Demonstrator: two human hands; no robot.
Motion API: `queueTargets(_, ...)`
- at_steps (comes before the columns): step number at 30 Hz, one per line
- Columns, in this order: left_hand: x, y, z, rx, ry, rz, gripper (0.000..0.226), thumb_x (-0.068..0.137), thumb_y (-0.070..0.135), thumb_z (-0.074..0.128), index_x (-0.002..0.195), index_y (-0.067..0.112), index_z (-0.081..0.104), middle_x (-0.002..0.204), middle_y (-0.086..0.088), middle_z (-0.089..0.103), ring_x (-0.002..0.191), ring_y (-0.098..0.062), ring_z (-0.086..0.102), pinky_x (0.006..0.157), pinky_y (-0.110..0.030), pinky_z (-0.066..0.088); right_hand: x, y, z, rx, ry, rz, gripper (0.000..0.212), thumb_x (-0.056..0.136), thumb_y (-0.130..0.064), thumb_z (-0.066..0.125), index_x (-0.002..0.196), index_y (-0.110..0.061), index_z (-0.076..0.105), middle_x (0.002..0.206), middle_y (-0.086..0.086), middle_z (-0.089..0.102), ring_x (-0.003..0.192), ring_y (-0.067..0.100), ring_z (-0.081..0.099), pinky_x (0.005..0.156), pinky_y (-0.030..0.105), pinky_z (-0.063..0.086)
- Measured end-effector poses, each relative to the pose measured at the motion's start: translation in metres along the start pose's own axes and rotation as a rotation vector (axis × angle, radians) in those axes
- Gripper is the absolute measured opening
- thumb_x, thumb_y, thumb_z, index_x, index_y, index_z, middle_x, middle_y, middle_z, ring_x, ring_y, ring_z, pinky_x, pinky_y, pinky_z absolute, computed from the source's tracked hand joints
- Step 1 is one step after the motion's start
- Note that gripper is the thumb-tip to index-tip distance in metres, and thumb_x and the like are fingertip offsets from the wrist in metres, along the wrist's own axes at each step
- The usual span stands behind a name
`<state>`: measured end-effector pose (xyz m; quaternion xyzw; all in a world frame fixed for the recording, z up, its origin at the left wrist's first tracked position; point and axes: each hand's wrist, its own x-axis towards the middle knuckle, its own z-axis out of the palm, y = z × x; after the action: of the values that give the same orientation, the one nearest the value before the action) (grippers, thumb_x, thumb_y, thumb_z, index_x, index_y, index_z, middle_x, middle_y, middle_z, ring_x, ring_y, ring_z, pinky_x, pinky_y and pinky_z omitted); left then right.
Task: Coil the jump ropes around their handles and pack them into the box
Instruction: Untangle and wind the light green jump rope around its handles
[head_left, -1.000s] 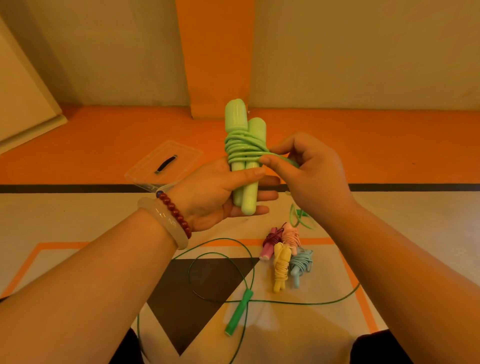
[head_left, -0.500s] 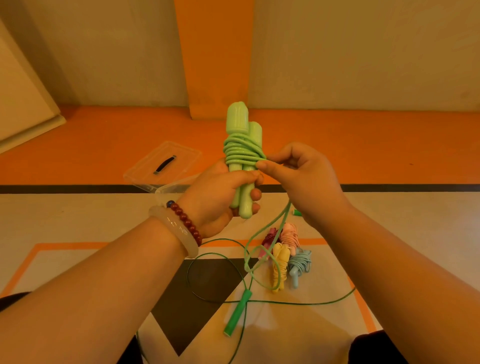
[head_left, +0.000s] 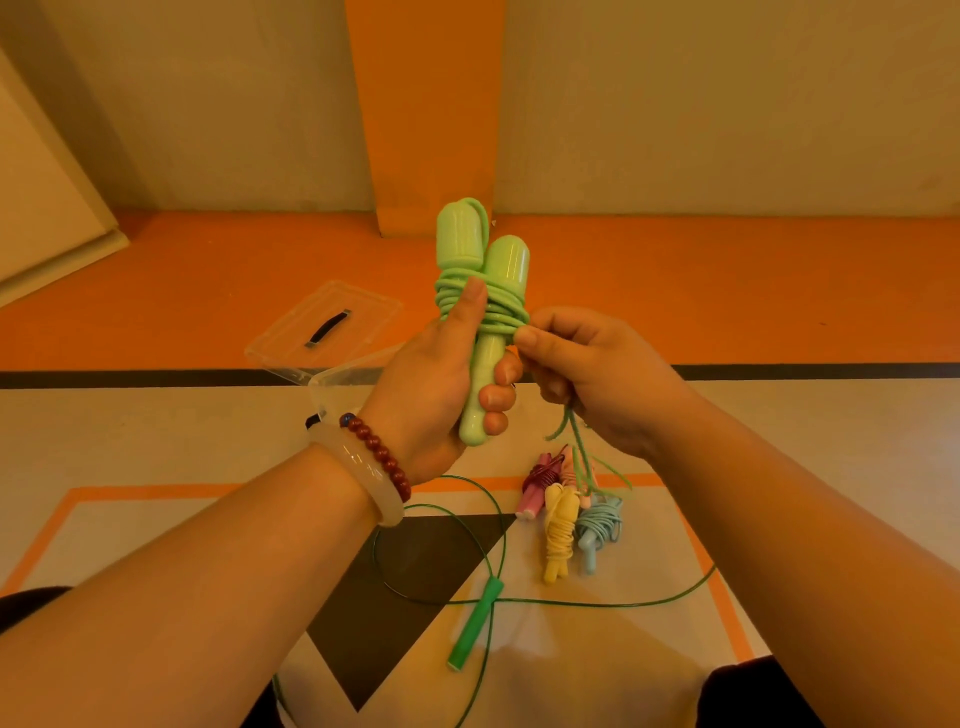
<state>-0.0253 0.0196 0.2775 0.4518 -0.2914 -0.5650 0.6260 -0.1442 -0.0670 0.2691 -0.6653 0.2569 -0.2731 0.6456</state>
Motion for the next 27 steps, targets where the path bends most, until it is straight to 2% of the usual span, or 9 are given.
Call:
queueTargets(6,-0.002,0.003,-0.003,-0.024,-0.047,-0.107,0.053,0.093,0.061,0.027,0.094,0.016,0.055,0.051,0.000,0.043,0.034,-0.005,0.031,0.035,-0.012,0.027,-0.001,-0.008,-0.005,0.047,-0.152,0.135,0.019,0.076,-0.031,0.063,0.075,-0.012,0.067,0.062,0.000,0.048,0.047,0.007,0.027,0.046,0.019,0.020)
queueTargets(9,-0.002,0.000,0.001,-0.038,-0.042,-0.142,0.057,0.090,0.065,0.027,0.089,0.016,0.055,0.051,0.000,0.042,0.034,-0.006,0.031,0.034,-0.013,0.027,-0.002,-0.010,-0.004,0.068,-0.141,0.115,0.022,0.077,-0.028,0.062,0.057,-0.020,0.070,0.060,0.001,0.046,0.044,0.006,0.026,0.046,0.020,0.018)
queueTargets(12,0.005,-0.007,-0.001,0.155,0.149,-0.098,0.058,0.091,0.066,0.030,0.097,0.015,0.059,0.061,-0.003,0.053,0.040,-0.010,0.046,0.039,-0.019,0.038,0.000,-0.006,-0.003,0.017,-0.029,0.114,0.021,0.084,-0.019,0.065,0.064,-0.016,0.072,0.055,0.000,0.047,0.041,0.005,0.028,0.042,0.017,0.021)
queueTargets(15,0.011,-0.016,-0.010,0.480,0.428,0.057,0.068,0.087,0.067,0.047,0.135,0.020,0.045,0.110,-0.005,0.066,0.084,-0.014,0.068,0.068,-0.036,0.059,0.004,-0.003,0.000,-0.071,0.146,0.145,0.024,0.085,-0.020,0.070,0.083,0.004,0.069,0.050,-0.002,0.048,0.042,0.007,0.032,0.040,0.017,0.026)
queueTargets(17,0.010,-0.020,-0.012,0.630,0.433,0.148,0.063,0.088,0.063,0.048,0.137,0.024,0.046,0.114,0.002,0.065,0.098,-0.010,0.064,0.084,-0.038,0.055,0.005,-0.003,0.000,-0.195,0.247,0.128,0.033,0.082,-0.029,0.073,0.085,0.004,0.071,0.052,0.003,0.053,0.045,0.011,0.040,0.044,0.021,0.032)
queueTargets(19,0.006,-0.018,-0.008,0.673,0.350,0.173,0.048,0.094,0.062,0.038,0.126,0.030,0.054,0.104,0.008,0.066,0.093,-0.005,0.061,0.082,-0.033,0.050,0.002,-0.005,0.004,-0.400,0.251,0.059,0.031,0.082,-0.035,0.073,0.079,-0.004,0.075,0.062,0.012,0.061,0.051,0.012,0.045,0.048,0.025,0.035)
queueTargets(21,0.003,-0.017,-0.003,0.700,0.294,0.161,0.049,0.095,0.062,0.029,0.128,0.032,0.050,0.107,0.007,0.064,0.094,-0.006,0.061,0.079,-0.032,0.049,-0.002,-0.006,0.011,-0.479,0.217,-0.033,0.032,0.085,-0.031,0.069,0.077,0.000,0.073,0.065,0.015,0.062,0.048,0.007,0.043,0.045,0.018,0.032)
queueTargets(24,0.002,-0.022,-0.003,0.607,0.300,0.151,0.036,0.098,0.052,0.033,0.121,0.029,0.047,0.095,0.006,0.063,0.071,-0.005,0.065,0.071,-0.040,0.057,-0.008,-0.006,0.023,-0.515,0.193,-0.104,0.028,0.092,-0.021,0.061,0.073,-0.002,0.068,0.058,0.006,0.052,0.044,0.001,0.042,0.042,0.011,0.030)
queueTargets(27,0.003,-0.024,-0.004,0.521,0.353,0.151,0.030,0.098,0.050,0.037,0.110,0.026,0.049,0.080,0.003,0.060,0.053,-0.005,0.059,0.054,-0.034,0.055,-0.009,-0.006,0.026,-0.553,0.108,-0.100,0.027,0.096,-0.021,0.054,0.074,-0.011,0.066,0.064,0.004,0.060,0.051,0.002,0.043,0.048,0.013,0.033)
